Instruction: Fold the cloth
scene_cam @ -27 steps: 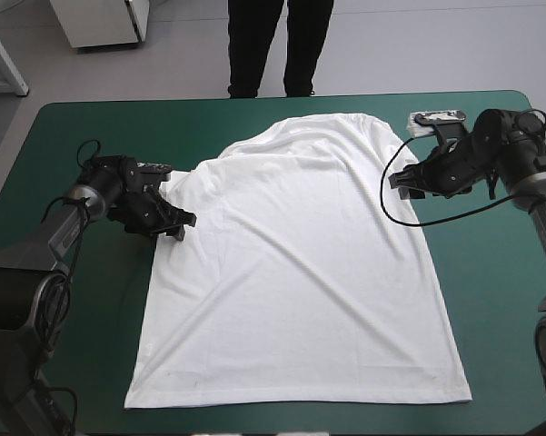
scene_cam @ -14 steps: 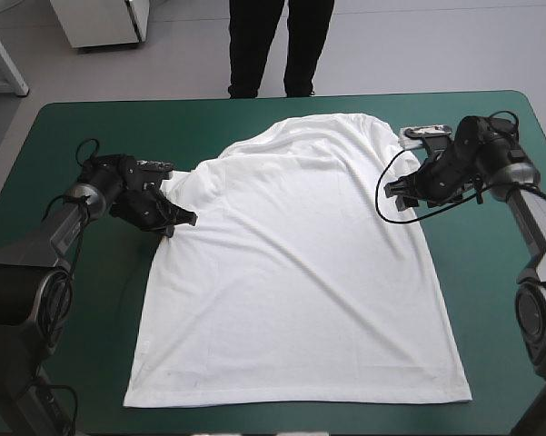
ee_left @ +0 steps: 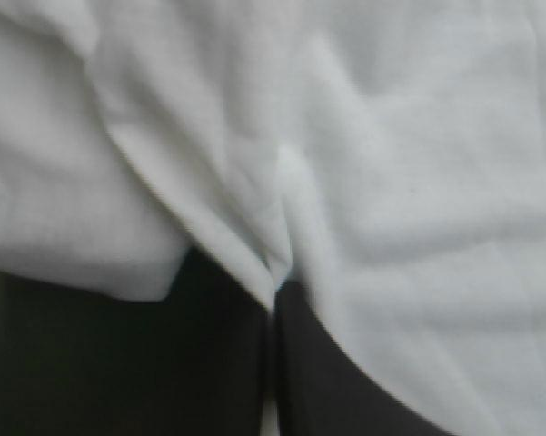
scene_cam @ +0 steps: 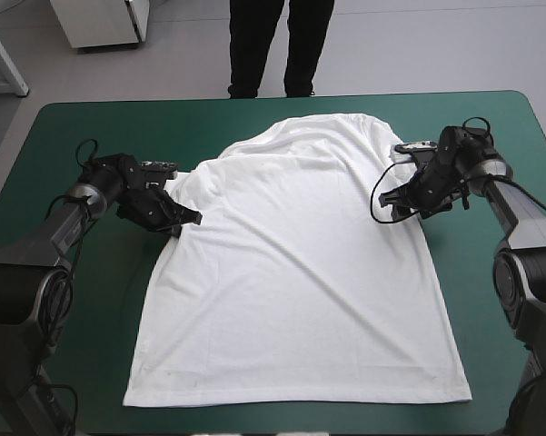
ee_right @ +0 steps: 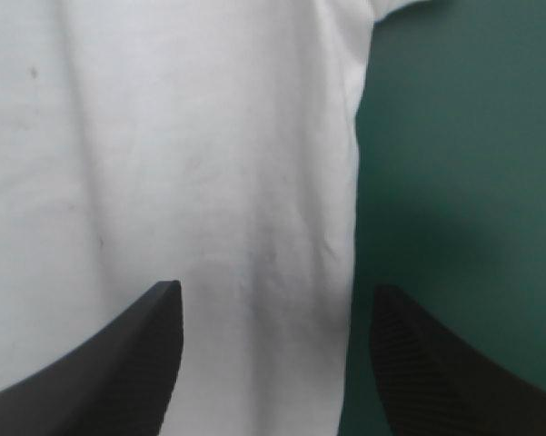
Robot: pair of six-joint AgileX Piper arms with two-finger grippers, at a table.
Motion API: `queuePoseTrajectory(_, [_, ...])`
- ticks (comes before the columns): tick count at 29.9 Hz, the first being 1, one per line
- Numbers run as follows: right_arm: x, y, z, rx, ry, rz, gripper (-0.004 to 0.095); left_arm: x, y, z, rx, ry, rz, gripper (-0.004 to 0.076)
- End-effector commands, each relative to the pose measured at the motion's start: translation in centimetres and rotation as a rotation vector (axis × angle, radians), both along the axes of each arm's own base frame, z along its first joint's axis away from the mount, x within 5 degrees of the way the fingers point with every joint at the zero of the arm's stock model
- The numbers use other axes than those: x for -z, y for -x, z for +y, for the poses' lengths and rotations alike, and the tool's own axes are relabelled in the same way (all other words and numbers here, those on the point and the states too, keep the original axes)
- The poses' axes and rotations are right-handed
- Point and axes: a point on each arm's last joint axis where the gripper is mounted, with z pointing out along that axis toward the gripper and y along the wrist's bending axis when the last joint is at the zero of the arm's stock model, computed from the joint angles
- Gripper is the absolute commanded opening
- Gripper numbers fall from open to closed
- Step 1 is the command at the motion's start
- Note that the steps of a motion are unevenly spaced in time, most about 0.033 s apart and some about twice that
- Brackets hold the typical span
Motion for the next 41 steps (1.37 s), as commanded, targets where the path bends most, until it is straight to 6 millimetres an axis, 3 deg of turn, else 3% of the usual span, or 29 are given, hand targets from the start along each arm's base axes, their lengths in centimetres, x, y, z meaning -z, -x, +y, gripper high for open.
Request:
queuePoseTrajectory(1, [-2.5, -0.6, -0.1, -0.001, -0.01, -0.096, 0.0577, -1.2, 0.3, -0.5, 0.009, 0.035, -0.014, -0.0022])
queuePoseTrajectory(7, [-0.7, -1.1, 0.1, 0.004, -0.019, -0.033, 0.0537, -1.3, 0.3, -0.5, 0.014, 0.04, -0.015, -0.0022])
queuePoseTrajectory(11, [0.5, -1.1, 0.2, 0.009, -0.028, 0.032, 0.028, -1.3, 0.2, -0.5, 0.015, 0.039, -0.023, -0.0022])
queuePoseTrajectory(14, [0.7, -1.1, 0.3, 0.003, -0.032, 0.043, 0.0026, -1.5, 0.3, -0.5, 0.031, 0.036, -0.035, -0.0022])
queuePoseTrajectory(15, [0.6, -1.1, 0.4, -0.001, -0.038, 0.037, -0.001, -1.7, 0.3, -0.5, 0.03, 0.036, -0.044, -0.0022])
queuePoseTrajectory(20, [0.5, -1.1, 0.8, 0.003, -0.082, 0.038, -0.0011, -2.9, 0.4, -0.4, 0.039, 0.021, -0.08, -0.0022])
queuePoseTrajectory(23, [-0.5, -1.0, 1.0, -0.004, -0.103, 0.051, -0.0011, -4.8, 0.6, -0.4, 0.046, 0.027, -0.117, -0.0022])
queuePoseTrajectory(26, [-2.8, -0.9, 0.9, -0.002, -0.11, 0.03, -0.0011, -7.9, 1.1, -0.3, 0.058, 0.027, -0.184, -0.0022])
queuePoseTrajectory(31, [-9.4, 0.3, 0.1, 0.009, -0.137, -0.141, -0.0011, -14.3, 3.0, 0.1, 0.07, 0.011, -0.335, -0.0022])
queuePoseTrajectory(37, [-18.7, 3.8, -1.6, 0.037, -0.157, -0.421, -0.0013, -23.5, 7.4, 0.6, 0.064, 0.021, -0.628, -0.0022])
queuePoseTrajectory(41, [-25.0, 7.1, -2.2, 0.049, -0.198, -0.639, -0.0013, -29.4, 10.8, 1.4, 0.049, -0.015, -0.858, -0.0022])
